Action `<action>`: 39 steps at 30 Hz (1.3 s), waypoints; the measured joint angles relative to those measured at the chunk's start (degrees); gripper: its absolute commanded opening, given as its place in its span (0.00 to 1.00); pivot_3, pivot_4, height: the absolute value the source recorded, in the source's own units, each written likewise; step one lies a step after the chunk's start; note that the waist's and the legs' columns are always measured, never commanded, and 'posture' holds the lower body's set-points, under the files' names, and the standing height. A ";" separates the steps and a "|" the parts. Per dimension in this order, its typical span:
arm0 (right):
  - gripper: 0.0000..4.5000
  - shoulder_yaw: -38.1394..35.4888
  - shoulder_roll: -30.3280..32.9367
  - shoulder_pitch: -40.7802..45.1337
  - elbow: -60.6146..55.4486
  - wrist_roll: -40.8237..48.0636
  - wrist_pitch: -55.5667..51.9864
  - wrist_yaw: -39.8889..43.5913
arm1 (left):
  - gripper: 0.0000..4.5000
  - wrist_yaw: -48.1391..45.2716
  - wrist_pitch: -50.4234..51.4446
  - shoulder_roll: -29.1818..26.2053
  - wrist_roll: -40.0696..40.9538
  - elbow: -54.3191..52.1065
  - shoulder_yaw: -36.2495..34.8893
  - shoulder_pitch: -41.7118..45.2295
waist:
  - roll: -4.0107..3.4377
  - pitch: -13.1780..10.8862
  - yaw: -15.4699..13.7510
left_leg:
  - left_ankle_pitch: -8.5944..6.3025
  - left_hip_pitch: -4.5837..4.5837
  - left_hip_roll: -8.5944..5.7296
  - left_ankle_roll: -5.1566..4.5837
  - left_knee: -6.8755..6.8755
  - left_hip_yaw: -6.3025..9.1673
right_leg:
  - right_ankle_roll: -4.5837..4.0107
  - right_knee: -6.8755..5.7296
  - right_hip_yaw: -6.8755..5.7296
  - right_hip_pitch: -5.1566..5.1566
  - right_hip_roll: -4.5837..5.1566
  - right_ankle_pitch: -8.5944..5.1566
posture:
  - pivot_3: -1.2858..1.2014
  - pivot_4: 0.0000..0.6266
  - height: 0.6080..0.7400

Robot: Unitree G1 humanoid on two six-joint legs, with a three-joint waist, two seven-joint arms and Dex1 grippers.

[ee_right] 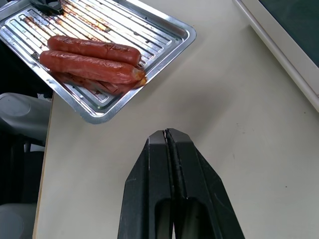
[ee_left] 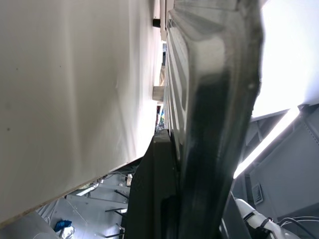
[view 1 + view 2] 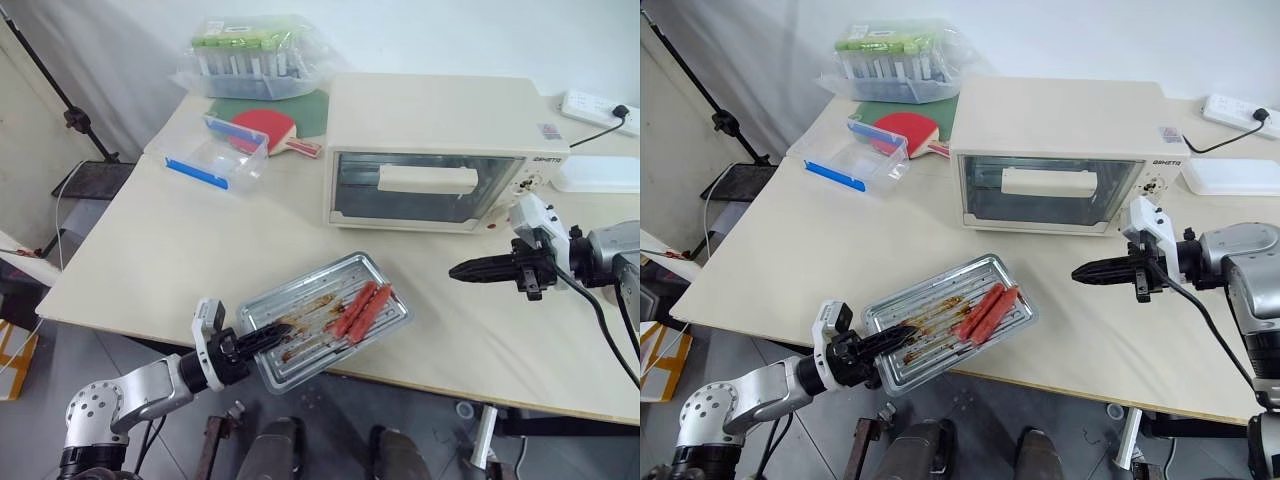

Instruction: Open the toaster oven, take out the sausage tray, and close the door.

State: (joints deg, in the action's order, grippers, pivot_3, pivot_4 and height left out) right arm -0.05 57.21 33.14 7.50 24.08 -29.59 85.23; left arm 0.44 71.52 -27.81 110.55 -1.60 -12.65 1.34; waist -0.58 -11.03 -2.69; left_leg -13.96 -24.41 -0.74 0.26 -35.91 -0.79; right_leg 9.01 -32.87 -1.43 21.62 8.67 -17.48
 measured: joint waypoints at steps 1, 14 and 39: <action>0.01 0.05 0.00 0.17 0.08 -0.12 0.20 0.17 | 0.00 0.00 -0.36 0.11 0.00 -0.34 0.00 -0.28 | 0.00 0.00 0.01 | -0.02 0.00 0.01 -0.01 0.00 0.00 | -0.03 0.00 0.00 0.00 -0.01 -0.02 | 0.52 0.24 1.00; 0.01 1.27 0.21 1.27 1.09 -1.01 0.51 1.24 | 0.00 -0.12 -8.53 2.13 0.50 -5.46 -2.73 -2.41 | 0.01 0.00 1.41 | -0.44 0.07 0.33 -0.37 -0.19 -0.54 | -0.23 -0.25 -0.67 0.00 -0.13 -0.13 | 0.52 0.24 1.00; 0.01 1.69 4.92 -2.88 1.87 -2.89 5.61 2.29 | 0.00 -2.12 -4.81 -3.86 0.58 1.06 9.21 11.08 | 0.14 -0.06 1.29 | -0.66 0.30 0.63 -0.32 -0.60 -1.51 | -0.23 -0.72 -1.97 0.02 -0.09 -0.14 | 0.52 0.24 1.00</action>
State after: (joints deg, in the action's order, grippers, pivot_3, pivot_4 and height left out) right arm 1.64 62.13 30.25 9.37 21.20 -23.98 87.52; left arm -1.68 66.71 -31.68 111.13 -0.54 -3.44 12.41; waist -0.43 -11.09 -1.40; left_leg -14.63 -24.10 -0.11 -0.07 -36.51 -2.31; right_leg 8.78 -33.60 -3.40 21.64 8.58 -17.62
